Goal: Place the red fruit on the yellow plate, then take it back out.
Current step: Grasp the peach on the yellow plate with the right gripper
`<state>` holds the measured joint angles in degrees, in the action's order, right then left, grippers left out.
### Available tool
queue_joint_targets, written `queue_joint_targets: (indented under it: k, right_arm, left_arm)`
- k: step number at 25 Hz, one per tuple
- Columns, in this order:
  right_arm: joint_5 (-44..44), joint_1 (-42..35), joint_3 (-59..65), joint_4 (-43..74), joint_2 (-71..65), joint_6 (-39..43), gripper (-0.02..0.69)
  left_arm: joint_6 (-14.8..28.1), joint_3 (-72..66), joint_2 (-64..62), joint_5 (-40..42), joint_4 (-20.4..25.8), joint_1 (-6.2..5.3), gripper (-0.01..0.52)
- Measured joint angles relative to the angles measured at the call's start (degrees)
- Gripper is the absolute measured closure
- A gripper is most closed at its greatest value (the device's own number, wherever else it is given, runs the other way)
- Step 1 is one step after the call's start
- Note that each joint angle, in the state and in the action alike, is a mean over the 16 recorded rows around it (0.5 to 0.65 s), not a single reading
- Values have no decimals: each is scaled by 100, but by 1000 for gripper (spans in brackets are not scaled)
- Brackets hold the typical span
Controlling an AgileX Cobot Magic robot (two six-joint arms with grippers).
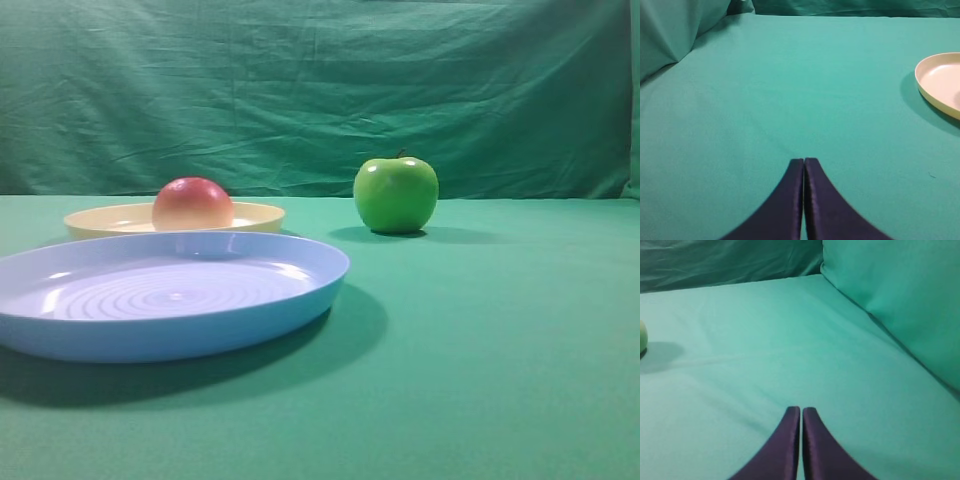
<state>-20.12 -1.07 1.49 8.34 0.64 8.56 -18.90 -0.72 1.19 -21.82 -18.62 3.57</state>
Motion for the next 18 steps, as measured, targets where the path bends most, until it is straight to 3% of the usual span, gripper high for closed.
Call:
queue_joint_targets:
  k: [18]
  right_arm:
    - [441,266,-471,-170,-430,96,665]
  left_arm:
    - [0,0,0,0,0,0,514]
